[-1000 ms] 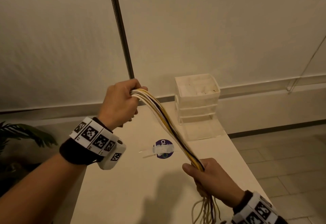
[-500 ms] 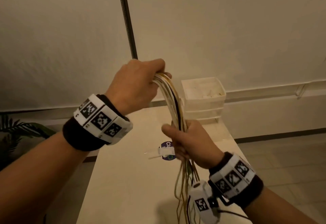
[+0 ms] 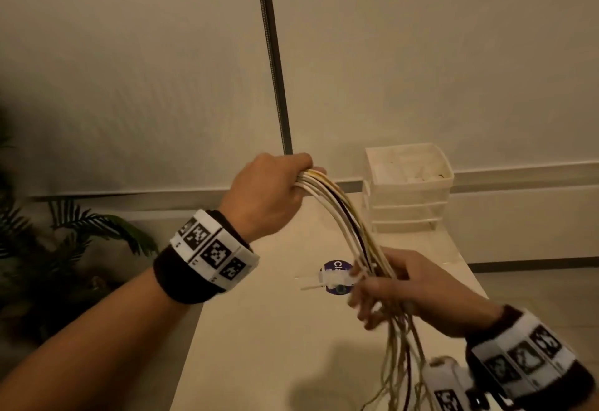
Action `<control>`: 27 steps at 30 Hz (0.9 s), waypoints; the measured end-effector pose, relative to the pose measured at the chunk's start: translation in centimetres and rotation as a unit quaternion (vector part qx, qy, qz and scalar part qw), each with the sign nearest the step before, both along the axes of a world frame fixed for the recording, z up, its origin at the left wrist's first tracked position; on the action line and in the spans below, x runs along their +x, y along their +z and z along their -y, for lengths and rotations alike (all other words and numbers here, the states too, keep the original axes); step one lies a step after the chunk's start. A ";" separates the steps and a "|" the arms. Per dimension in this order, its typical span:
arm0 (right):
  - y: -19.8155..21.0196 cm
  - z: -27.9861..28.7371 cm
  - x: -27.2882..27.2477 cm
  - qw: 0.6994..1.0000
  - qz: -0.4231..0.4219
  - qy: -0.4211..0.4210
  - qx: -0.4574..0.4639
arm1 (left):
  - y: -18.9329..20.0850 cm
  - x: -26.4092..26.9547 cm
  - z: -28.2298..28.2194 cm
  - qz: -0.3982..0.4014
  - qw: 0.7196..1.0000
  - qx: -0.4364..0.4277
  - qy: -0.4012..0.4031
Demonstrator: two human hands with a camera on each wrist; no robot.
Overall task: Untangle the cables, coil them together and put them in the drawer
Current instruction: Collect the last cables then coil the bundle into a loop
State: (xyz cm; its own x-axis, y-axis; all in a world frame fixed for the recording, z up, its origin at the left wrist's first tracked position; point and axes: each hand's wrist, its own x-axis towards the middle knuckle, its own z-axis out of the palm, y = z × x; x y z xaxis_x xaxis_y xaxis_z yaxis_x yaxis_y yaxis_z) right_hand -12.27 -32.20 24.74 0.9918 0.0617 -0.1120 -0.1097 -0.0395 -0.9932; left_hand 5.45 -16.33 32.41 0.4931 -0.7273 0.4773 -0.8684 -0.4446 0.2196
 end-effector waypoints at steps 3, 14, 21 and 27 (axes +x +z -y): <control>1.5 -1.3 1.8 0.998 0.049 -0.022 -0.040 | -0.7 -1.9 1.5 0.041 0.998 0.039 -0.024; -1.6 -2.7 0.3 0.997 -0.034 -0.031 0.067 | -0.3 -0.9 1.6 -0.123 0.984 -0.128 -0.003; -2.5 -2.2 -0.7 0.987 -0.085 0.074 0.116 | -0.7 -1.6 2.2 -0.219 0.961 -0.165 -0.024; -4.7 -1.8 -0.4 0.996 -0.072 0.023 0.042 | -2.4 -1.4 2.3 -0.301 0.930 -0.211 -0.018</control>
State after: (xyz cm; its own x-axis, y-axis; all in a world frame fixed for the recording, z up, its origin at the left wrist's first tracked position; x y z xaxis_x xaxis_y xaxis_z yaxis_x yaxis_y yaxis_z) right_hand -12.64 -30.39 20.03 0.9618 0.1210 -0.2457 -0.2515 0.0345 -0.9673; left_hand 4.08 -18.66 30.03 0.7419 -0.5595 0.3695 -0.5441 -0.1805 0.8193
